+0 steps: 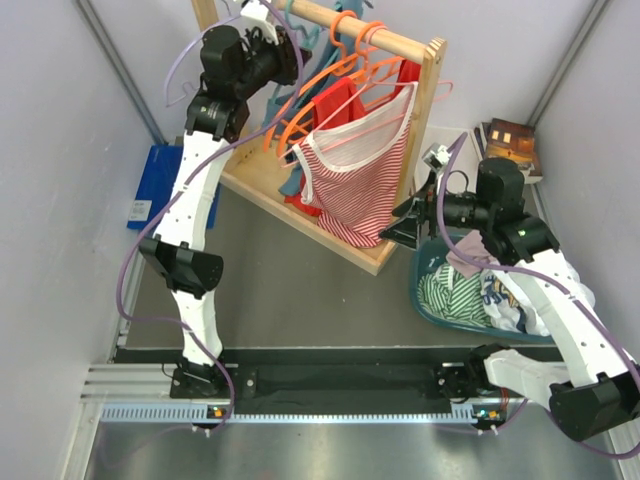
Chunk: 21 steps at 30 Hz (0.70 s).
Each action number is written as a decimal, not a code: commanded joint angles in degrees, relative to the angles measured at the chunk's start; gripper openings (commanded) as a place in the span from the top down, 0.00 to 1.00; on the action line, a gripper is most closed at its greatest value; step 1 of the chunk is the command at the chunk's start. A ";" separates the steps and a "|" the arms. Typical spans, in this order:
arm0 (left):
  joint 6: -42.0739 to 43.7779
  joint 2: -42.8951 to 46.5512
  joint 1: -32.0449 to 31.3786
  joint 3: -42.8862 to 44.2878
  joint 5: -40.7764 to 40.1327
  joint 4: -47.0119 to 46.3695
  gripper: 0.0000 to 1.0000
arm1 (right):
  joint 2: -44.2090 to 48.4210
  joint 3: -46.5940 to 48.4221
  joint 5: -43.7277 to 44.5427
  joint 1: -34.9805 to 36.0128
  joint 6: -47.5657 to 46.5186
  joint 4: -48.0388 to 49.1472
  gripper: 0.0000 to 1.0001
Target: Place the tank top on the hanger
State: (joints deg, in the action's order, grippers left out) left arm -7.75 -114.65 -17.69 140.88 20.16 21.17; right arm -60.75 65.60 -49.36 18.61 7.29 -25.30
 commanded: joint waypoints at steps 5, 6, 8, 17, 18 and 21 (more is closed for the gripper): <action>-1.30 5.58 -0.24 0.19 -1.62 -4.47 0.46 | 1.42 0.40 -0.56 -0.59 -0.87 2.10 0.12; -1.30 5.84 -0.15 0.10 -1.62 -4.82 0.41 | 1.51 0.49 -0.47 -0.59 -0.96 1.75 0.12; -1.48 6.10 -0.24 0.01 -2.06 -5.08 0.33 | 1.78 0.40 -0.30 -0.59 -1.31 1.57 0.12; 0.45 11.46 -0.15 -3.41 -9.94 -5.44 0.01 | 3.18 -0.21 2.16 -0.59 -1.31 0.87 0.12; 0.89 13.99 -0.15 -6.29 -11.27 -5.35 0.01 | 3.44 -0.30 2.69 -0.68 -1.14 0.78 0.12; 2.65 20.33 -0.24 -13.92 -18.54 -4.56 0.01 | 3.97 -0.83 6.11 -0.68 -0.70 0.78 0.12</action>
State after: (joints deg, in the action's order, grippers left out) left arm -7.64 -104.05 -17.74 133.75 11.51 19.16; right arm -58.54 65.23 -47.07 18.59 6.70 -25.34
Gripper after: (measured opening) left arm 0.989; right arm 0.883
